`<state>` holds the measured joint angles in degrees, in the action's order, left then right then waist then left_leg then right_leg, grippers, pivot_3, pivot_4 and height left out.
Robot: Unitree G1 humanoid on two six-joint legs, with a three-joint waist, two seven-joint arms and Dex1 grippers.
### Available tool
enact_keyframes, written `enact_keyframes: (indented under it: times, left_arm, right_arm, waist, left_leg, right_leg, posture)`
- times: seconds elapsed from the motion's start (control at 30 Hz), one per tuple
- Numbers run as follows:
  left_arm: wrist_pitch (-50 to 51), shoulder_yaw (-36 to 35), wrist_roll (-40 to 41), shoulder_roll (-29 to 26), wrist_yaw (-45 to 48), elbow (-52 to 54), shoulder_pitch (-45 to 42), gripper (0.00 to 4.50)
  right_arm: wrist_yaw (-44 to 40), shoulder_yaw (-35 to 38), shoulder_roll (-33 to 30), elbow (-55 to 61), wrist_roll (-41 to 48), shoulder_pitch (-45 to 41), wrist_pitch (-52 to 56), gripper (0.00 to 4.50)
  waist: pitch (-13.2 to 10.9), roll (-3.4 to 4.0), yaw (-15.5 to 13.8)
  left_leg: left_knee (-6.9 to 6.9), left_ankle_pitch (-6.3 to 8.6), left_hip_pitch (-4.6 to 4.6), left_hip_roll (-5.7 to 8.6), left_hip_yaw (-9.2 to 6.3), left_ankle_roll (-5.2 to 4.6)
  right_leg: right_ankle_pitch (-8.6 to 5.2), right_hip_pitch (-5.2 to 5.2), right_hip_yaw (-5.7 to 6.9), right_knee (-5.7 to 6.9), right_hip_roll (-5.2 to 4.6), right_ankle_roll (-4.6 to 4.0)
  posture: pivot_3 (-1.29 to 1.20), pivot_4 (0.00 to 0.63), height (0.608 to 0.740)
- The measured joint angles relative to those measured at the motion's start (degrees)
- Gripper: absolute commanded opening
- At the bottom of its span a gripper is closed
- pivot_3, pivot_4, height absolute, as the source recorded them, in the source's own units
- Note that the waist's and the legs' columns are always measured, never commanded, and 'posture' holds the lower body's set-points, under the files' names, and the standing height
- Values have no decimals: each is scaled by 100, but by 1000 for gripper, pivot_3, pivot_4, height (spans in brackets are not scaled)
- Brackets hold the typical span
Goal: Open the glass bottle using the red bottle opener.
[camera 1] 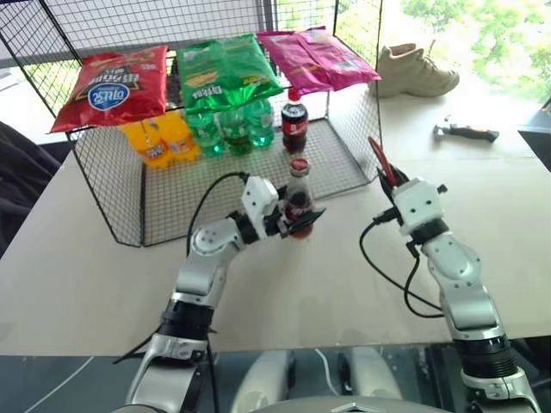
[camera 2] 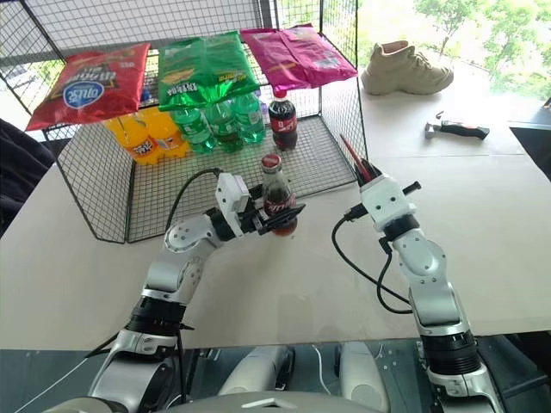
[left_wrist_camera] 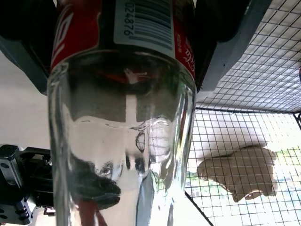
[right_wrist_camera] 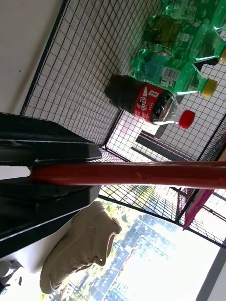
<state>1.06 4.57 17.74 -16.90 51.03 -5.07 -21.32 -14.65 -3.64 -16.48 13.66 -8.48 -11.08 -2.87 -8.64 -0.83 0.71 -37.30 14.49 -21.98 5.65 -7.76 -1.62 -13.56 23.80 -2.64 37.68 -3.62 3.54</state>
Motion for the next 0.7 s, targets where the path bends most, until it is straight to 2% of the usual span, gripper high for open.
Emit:
enact_keyframes:
  times: [0.03,0.1,0.7]
  left_arm:
    - [-9,-6,5,-2,1,-7,37,3816]
    - [-36,-18,49,3,8,-9,90,4478]
    - [-31,-223,387,7,-7,348,-33,4478]
  right_arm:
    - [0,2,-1,0,1,0,-6,0]
    - [0,5,-2,-1,1,0,-7,0]
    - [-2,2,-3,-67,0,-10,-10,0]
  waist:
    - [0,0,0]
    - [0,0,-2]
    - [1,0,-5]
  left_leg:
    - [0,0,0,0,0,0]
    - [0,0,0,0,0,0]
    - [0,0,4,0,0,0]
  right_leg:
    - [0,0,0,0,0,0]
    - [0,0,0,0,-1,0]
    - [0,-4,0,1,0,0]
  posture:
    - [0,150,732]
    - [0,150,732]
    - [0,150,732]
